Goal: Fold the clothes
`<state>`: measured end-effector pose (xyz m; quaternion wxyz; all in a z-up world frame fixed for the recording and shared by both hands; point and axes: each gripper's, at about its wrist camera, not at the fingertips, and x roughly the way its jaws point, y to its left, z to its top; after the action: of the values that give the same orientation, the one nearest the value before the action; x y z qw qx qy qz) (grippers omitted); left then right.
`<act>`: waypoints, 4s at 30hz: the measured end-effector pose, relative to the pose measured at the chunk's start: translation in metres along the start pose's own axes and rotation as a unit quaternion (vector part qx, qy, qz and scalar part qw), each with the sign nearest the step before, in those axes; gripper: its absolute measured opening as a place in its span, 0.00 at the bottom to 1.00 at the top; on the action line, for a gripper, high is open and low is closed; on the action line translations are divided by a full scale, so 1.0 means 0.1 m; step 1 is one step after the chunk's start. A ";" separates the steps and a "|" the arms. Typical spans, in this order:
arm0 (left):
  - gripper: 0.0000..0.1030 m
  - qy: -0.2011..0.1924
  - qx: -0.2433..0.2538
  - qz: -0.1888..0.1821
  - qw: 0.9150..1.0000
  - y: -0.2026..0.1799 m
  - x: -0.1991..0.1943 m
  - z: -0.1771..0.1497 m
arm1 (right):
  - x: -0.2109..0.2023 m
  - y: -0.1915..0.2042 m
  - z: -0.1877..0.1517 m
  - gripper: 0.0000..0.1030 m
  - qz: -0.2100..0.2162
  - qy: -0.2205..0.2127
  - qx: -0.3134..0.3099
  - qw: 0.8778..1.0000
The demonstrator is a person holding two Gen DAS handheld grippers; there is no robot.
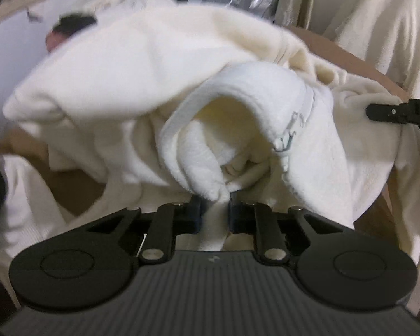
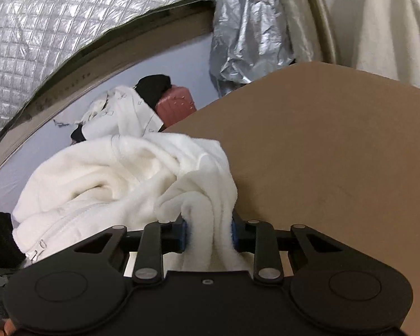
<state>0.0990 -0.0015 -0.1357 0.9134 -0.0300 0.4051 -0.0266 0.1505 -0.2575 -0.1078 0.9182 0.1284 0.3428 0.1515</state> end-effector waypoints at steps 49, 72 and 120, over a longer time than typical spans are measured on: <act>0.38 0.097 -0.033 -0.129 0.986 0.54 -0.70 0.95 | -0.31 0.56 0.80 0.30 -0.192 0.274 -0.343 0.878; 0.66 0.005 -0.025 -0.031 0.999 0.58 -0.22 0.70 | -0.76 -0.67 0.46 0.63 -0.113 0.273 -0.189 0.937; 0.33 0.089 -0.255 -0.403 0.874 0.18 0.44 0.06 | -0.80 0.01 -0.39 0.20 -0.007 0.110 0.079 0.991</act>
<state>0.1331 0.0133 -0.1656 0.7440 -0.4202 0.4304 -0.2909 0.0670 -0.2808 -0.0892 0.8628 0.1810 0.4535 0.1308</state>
